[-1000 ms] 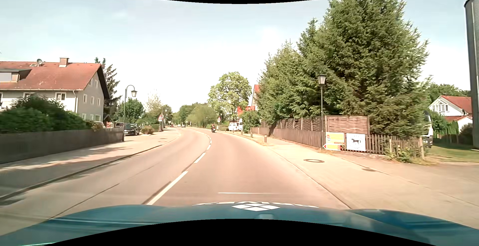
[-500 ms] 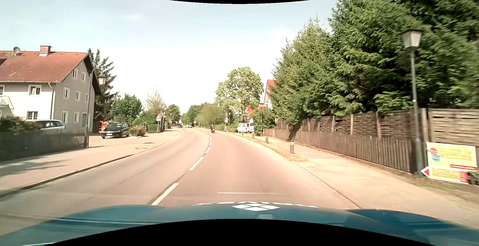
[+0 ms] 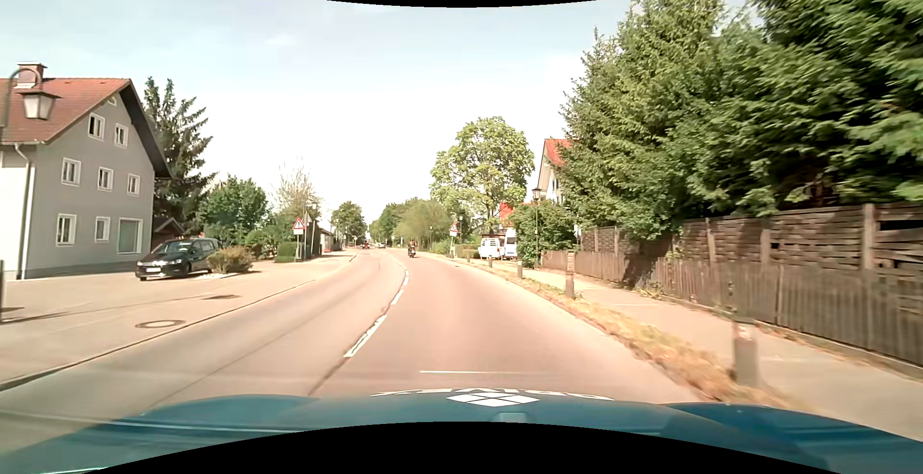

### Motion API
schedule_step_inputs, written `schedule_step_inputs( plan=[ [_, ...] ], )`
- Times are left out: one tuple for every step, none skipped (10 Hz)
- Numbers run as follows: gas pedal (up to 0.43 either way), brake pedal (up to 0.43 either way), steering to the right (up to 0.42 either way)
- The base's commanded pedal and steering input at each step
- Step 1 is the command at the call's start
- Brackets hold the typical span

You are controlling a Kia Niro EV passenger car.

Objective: Follow the waypoints while adhering to traffic rules and regulations

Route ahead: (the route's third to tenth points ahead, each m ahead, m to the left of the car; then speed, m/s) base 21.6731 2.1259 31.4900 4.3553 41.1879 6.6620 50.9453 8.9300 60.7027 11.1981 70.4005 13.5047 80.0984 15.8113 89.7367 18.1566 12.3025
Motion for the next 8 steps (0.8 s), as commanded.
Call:
schedule_step_inputs(
  plan=[
    [0.047,0.0,-0.041],
    [0.047,0.0,-0.041],
    [0.059,0.0,-0.041],
    [0.059,0.0,-0.04],
    [0.067,0.0,-0.039],
    [0.067,0.0,-0.039],
    [0.067,0.0,-0.039],
    [0.067,0.0,-0.038]
  ],
)
